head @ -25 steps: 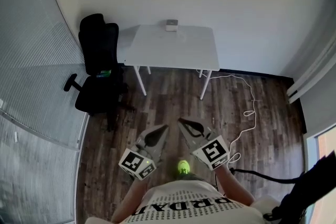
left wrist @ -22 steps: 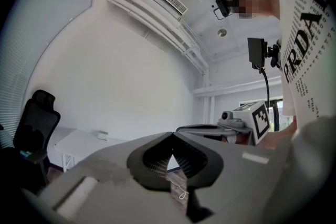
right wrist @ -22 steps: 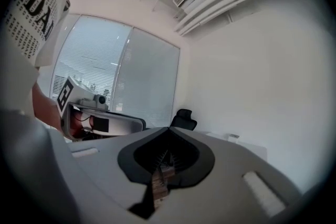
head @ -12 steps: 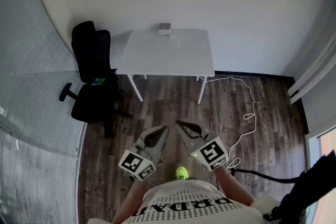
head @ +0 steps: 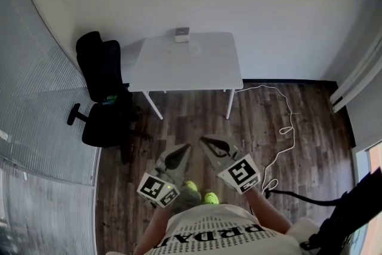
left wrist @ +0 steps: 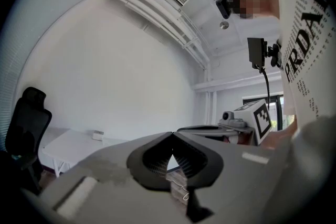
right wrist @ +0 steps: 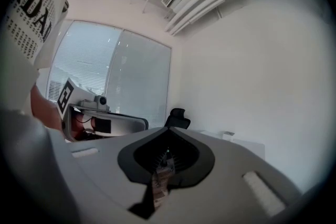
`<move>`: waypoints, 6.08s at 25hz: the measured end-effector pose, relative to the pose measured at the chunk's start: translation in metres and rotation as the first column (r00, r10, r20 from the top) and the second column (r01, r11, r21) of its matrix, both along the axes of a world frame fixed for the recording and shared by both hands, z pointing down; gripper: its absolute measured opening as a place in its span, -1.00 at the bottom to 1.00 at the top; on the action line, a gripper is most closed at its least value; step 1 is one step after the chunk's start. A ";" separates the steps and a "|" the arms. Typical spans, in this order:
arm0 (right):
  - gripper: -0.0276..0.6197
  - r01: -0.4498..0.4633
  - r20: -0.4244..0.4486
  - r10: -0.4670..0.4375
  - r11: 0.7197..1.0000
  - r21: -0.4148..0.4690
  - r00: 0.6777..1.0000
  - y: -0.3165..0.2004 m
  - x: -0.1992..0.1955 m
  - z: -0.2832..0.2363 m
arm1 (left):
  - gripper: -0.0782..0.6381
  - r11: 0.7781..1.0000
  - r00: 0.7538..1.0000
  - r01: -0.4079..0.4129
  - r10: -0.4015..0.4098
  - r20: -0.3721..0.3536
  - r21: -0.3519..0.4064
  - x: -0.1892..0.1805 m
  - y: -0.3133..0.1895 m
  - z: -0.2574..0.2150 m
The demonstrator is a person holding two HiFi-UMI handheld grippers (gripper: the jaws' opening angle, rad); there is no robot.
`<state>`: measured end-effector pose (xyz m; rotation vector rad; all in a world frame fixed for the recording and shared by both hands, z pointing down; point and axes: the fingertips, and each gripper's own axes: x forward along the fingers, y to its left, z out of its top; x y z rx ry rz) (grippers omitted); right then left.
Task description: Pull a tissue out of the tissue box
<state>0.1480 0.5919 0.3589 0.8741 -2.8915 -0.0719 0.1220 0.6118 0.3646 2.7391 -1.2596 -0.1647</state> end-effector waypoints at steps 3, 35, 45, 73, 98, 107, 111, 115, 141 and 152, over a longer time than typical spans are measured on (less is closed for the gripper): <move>-0.89 -0.003 -0.012 0.003 1.000 -0.007 1.000 -0.016 -0.005 0.004 | -0.79 1.000 1.000 0.012 -0.012 -0.011 -0.002 -0.008 -0.015 0.001; -0.89 -0.103 -0.065 0.105 0.994 0.032 0.992 -0.316 -0.150 -0.016 | -0.79 0.992 0.990 -0.124 0.126 -0.067 0.022 -0.150 -0.316 -0.006; -0.89 -0.135 -0.122 0.137 0.990 0.027 0.983 -0.377 -0.141 -0.004 | -0.80 0.990 0.988 -0.140 0.139 -0.063 -0.013 -0.152 -0.374 0.004; -0.89 -0.015 -0.129 0.019 0.999 0.029 0.992 -0.639 -0.082 -0.008 | -0.80 0.999 0.999 -0.014 0.012 -0.038 -0.048 -0.100 -0.629 0.008; -0.89 -0.054 -0.179 0.046 0.998 -0.039 0.983 -0.753 -0.158 0.007 | -0.80 0.993 0.994 -0.096 0.092 -0.064 -0.066 -0.162 -0.757 0.007; -0.89 -0.138 -0.178 0.124 0.988 -0.067 0.976 -0.800 -0.188 0.021 | -0.80 0.987 0.988 -0.153 0.151 -0.044 -0.048 -0.190 -0.801 0.013; -0.89 -0.149 -0.177 0.134 0.986 -0.073 0.975 -0.817 -0.193 0.032 | -0.80 0.990 0.991 -0.135 0.134 -0.025 -0.048 -0.196 -0.818 0.021; -0.88 -0.140 -0.233 0.119 0.987 -0.075 0.965 -0.833 -0.191 0.049 | -0.80 0.992 0.994 -0.109 0.107 -0.029 -0.066 -0.196 -0.832 0.029; -0.74 -0.272 -0.414 0.119 0.903 -0.333 0.903 -0.986 -0.205 0.227 | -0.80 0.974 0.999 -0.022 0.010 -0.052 -0.225 -0.234 -0.968 0.158; -0.62 -0.324 -0.501 0.077 0.844 -0.427 0.862 -1.013 -0.205 0.282 | -0.80 0.962 0.997 -0.027 0.005 -0.083 -0.273 -0.233 -0.982 0.192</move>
